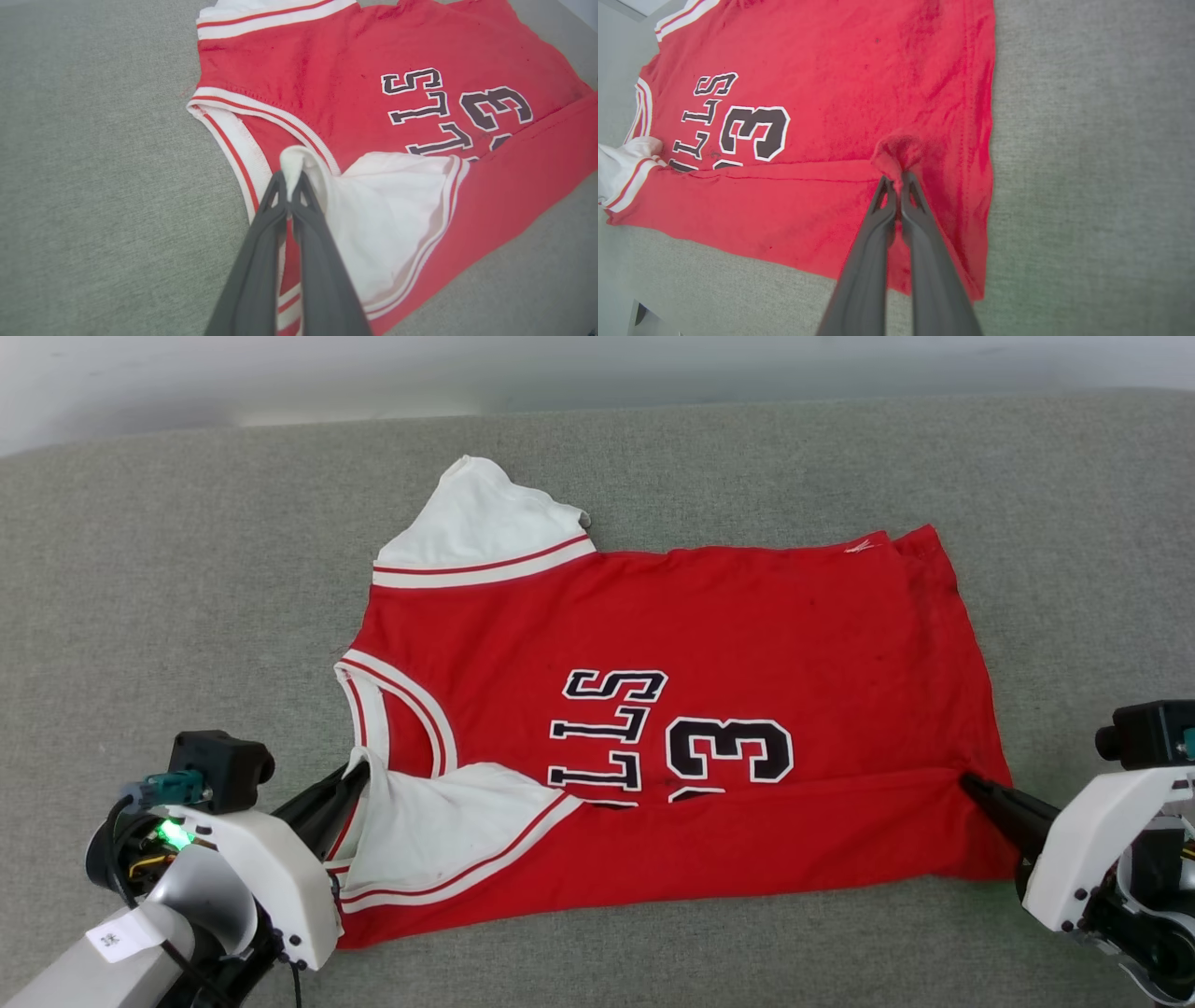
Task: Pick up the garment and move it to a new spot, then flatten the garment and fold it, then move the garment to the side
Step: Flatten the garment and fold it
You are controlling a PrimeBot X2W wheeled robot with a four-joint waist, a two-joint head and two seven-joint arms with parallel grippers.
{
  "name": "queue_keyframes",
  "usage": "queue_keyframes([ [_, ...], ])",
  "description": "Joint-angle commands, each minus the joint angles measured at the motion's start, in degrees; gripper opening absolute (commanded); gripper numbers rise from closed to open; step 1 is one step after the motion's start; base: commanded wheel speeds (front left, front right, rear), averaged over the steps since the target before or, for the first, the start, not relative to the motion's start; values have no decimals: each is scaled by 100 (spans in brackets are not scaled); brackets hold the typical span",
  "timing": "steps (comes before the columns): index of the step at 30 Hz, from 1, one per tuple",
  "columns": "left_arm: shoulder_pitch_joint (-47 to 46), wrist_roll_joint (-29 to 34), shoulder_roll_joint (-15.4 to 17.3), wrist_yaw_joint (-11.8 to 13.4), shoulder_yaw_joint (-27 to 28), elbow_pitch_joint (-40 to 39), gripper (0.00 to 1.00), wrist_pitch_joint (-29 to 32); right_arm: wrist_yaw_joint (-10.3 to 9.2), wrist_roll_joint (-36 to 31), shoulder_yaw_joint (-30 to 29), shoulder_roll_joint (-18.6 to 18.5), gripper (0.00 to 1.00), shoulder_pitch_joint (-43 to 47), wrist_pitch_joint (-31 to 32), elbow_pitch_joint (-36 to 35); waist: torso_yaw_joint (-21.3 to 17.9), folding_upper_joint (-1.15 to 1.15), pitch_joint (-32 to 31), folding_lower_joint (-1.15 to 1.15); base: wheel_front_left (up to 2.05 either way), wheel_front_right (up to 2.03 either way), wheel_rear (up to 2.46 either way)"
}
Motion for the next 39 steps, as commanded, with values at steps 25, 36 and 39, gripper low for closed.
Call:
queue_keyframes([
  [25, 547, 8, -299, 1655, 84, -131, 100, 284, 0, -1591, 73, 117, 100, -18, 640, -209, -39, 0, -478, -1, 0, 0, 0],
  [36, 1314, -57, 194, 2690, -176, -1433, 100, 1206, -1, -2131, -672, 888, 100, 796, 1717, -1279, -66, 0, -473, -1, 0, 0, 0],
  [39, 1379, -115, 142, 2737, -202, -1451, 100, 1259, -1, -2181, -795, 1010, 100, 898, 1834, -1486, -81, 0, -424, -1, 0, 0, 0],
])
